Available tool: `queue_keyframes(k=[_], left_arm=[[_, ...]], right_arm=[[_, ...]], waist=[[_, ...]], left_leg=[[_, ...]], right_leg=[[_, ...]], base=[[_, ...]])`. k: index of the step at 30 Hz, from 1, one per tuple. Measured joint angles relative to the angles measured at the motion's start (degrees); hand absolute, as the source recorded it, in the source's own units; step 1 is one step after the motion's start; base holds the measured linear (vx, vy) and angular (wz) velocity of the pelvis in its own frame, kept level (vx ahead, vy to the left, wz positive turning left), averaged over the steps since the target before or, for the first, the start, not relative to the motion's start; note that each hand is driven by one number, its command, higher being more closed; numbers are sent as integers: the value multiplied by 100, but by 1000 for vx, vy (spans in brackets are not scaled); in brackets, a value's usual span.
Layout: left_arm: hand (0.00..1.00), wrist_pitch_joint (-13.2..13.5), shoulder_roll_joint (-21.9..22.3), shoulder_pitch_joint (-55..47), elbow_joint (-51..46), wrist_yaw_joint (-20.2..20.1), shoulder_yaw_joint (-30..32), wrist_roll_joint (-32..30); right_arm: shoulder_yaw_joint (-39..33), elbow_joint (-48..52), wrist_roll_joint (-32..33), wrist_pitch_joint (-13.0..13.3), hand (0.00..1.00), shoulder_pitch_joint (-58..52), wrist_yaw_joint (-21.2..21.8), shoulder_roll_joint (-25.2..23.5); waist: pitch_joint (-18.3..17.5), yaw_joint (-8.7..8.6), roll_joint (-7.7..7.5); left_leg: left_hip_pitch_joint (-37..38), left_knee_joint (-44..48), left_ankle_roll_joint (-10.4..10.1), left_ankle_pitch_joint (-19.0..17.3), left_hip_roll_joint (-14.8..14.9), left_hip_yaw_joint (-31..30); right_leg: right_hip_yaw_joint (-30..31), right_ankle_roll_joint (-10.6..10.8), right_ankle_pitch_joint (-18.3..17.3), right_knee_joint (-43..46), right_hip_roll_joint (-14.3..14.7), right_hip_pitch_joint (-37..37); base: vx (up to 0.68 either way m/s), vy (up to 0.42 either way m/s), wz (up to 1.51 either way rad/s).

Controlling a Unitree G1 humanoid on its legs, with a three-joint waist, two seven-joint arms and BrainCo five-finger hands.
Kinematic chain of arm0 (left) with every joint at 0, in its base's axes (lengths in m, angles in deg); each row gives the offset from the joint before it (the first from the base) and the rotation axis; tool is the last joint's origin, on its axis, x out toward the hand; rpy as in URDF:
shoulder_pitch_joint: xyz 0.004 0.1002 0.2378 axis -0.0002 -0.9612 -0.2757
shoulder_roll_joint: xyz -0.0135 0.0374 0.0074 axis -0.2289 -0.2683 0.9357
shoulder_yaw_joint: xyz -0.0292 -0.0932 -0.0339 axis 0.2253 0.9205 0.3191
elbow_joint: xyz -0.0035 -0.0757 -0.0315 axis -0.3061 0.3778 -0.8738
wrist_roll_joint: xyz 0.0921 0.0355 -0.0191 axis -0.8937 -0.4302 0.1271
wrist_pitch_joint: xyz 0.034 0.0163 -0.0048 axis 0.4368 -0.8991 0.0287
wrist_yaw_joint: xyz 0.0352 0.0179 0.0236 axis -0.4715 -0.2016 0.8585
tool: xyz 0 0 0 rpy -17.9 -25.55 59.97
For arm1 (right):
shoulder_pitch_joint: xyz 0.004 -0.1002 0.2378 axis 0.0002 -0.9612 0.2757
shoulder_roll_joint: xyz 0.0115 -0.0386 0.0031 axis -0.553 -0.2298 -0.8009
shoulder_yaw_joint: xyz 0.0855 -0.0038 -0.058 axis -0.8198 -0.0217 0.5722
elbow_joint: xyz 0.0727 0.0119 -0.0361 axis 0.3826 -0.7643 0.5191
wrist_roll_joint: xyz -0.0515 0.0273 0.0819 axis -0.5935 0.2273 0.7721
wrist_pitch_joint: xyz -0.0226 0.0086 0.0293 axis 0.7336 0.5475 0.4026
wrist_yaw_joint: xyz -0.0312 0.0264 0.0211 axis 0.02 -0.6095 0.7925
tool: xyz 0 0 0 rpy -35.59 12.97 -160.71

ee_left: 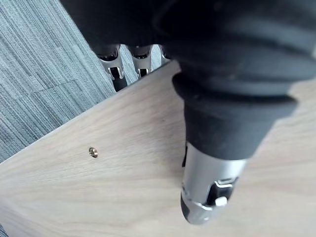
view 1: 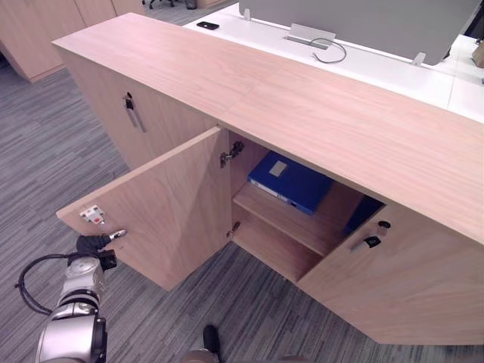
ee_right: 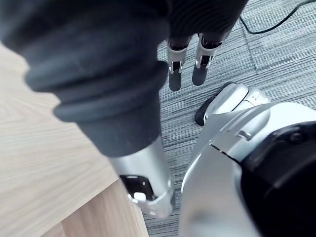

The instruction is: Walk over to the cabinet, pick up the folder, carry it to the office cabinet, place the folder inside the office cabinet, then close the office cabinet door

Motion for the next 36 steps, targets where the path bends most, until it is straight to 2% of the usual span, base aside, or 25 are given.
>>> queue_keyframes(k=[5,8,11,13,14,17,20,22,24,28,32,33,34,36], left_arm=[[0,-14,24,25,26,70,-355,-25],[0,-24,195,26,-135,228,-746,-65],[0,-40,347,-462,-1220,312,-1407,-90],[0,69,522,-919,-1847,286,-1801,-66],[0,198,739,-1247,-2133,116,-2077,98],[0,348,1235,-1861,-2659,-236,-2617,457],[0,432,1637,-2363,-3080,-520,-3083,984],[0,441,1954,-2700,-3269,-933,-3473,1724],[0,415,2128,-2873,-3316,-1156,-3724,2093],[0,307,2226,-2984,-3369,-1482,-4023,2521],[0,244,2176,-3034,-3548,-1706,-4092,2622],[0,244,2176,-3064,-3617,-1779,-4081,2621],[0,244,2193,-3067,-3646,-1825,-4043,2621],[0,246,2245,-3072,-3646,-1844,-3919,2593]], right_arm=[[-13,1,0,-26,0,-39,0,-43],[-138,8,0,-44,0,-42,3,-52],[-217,44,-2,-49,0,-49,-4,-46],[-219,120,-7,-53,0,-49,-21,-24],[-207,122,-28,-55,0,15,-30,8],[-84,163,-220,-55,0,204,-54,25],[263,193,-336,-54,0,315,-110,91],[571,218,-479,-51,0,414,-137,137],[770,218,-485,-44,0,477,-140,142],[966,213,-662,-45,0,522,-161,172],[1017,91,-703,-50,0,671,-170,150],[1033,88,-705,-50,0,696,-170,148],[1153,92,-704,-48,0,713,-173,156],[1273,93,-703,-44,0,740,-170,165]], waist=[[-3,11,5],[-13,30,21],[-24,114,16],[-48,134,81],[-89,186,140],[-99,191,154],[-101,182,153],[-137,105,148],[-167,59,139],[-200,7,120],[-184,-13,94],[-167,-24,65],[-165,-42,61],[-170,-46,70]], left_leg=[[-14,-4,4,9,-29,42],[-78,-4,17,7,-73,-49],[-295,-4,6,108,-207,-231],[-338,-4,13,135,-266,-345],[-341,-4,45,171,-276,-352],[-386,-4,86,202,-306,-366],[-418,-4,92,205,-361,-359],[-418,-4,104,204,-425,-339],[-417,-4,112,199,-468,-316],[-404,-3,166,166,-506,-253],[-310,1,239,116,-475,-69],[-233,1,236,110,-447,35],[-169,1,237,56,-393,128],[-69,1,181,-25,-259,307]], right_leg=[[2,16,5,5,-41,-38],[-12,45,-14,-17,-72,-46],[-41,237,-146,-158,-184,-93],[-122,255,-199,-183,-218,-77],[-133,280,-257,-183,-223,-69],[-94,280,-257,-188,-224,-96],[1,279,-257,-199,-262,-151],[22,279,-257,-236,-337,-160],[45,279,-257,-236,-382,-178],[154,280,-257,-242,-409,-197],[300,270,-242,-177,-410,-222],[334,340,-198,-151,-406,-221],[183,408,-150,-127,-399,-223],[-360,402,-39,-121,-363,-235]], base=[[-86,30,-6],[-103,23,15],[-137,26,37],[-85,17,28],[-74,20,11],[-104,39,6],[-46,57,-7],[-7,74,-16],[10,55,-12],[26,22,-8],[45,-17,-24],[67,-49,-53],[67,-63,-55],[45,-65,-56]])
